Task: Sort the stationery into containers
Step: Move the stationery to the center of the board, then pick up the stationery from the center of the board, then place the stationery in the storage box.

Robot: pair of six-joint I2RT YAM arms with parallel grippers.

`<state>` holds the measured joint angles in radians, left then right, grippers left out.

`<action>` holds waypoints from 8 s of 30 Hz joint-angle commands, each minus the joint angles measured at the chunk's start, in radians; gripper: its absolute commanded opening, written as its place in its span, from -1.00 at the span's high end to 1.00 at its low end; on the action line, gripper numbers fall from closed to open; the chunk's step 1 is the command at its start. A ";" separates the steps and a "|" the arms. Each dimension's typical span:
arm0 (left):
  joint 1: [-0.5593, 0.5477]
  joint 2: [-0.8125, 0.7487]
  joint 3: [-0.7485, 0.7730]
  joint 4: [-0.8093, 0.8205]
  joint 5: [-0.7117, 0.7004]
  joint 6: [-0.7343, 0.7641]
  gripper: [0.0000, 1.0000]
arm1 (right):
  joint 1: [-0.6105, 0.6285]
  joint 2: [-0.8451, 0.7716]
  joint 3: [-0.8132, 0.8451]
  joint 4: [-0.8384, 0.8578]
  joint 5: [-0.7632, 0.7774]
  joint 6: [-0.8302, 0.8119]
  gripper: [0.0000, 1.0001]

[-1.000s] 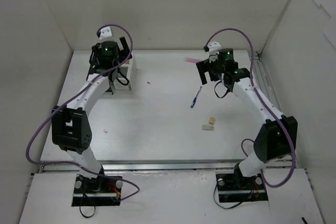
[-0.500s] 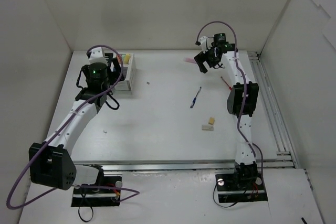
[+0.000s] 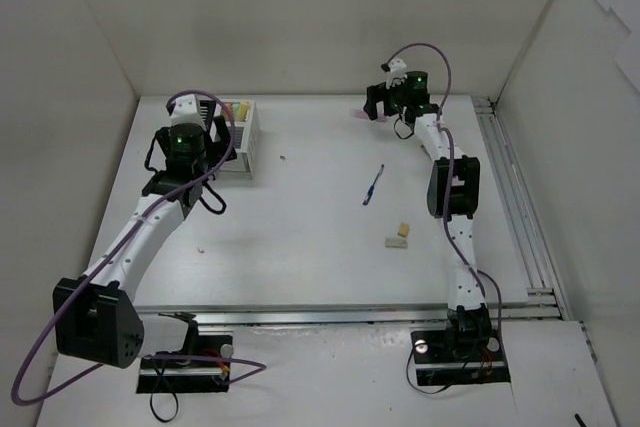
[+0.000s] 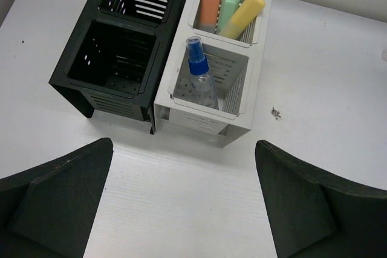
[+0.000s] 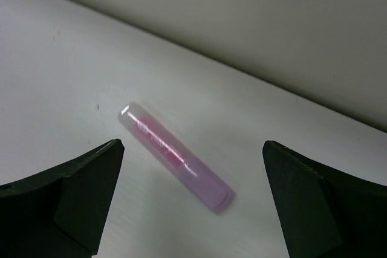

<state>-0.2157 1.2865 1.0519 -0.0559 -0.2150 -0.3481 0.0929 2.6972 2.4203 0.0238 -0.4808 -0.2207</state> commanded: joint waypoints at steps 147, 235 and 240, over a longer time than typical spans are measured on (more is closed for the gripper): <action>-0.392 0.169 0.226 -0.117 0.655 1.153 -0.83 | 0.288 -0.820 -0.710 -0.538 -0.647 0.520 1.00; 0.134 0.663 0.452 0.548 0.272 0.015 -0.15 | 0.001 -1.261 -1.070 -0.490 0.091 0.425 -0.96; 0.124 0.588 0.413 0.551 0.284 0.031 -0.33 | 0.001 -1.289 -1.099 -0.487 0.122 0.429 -0.96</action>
<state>-0.0792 1.9923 1.4559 0.4419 0.0727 -0.3222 0.0986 1.4631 1.3342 -0.4984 -0.3920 0.2150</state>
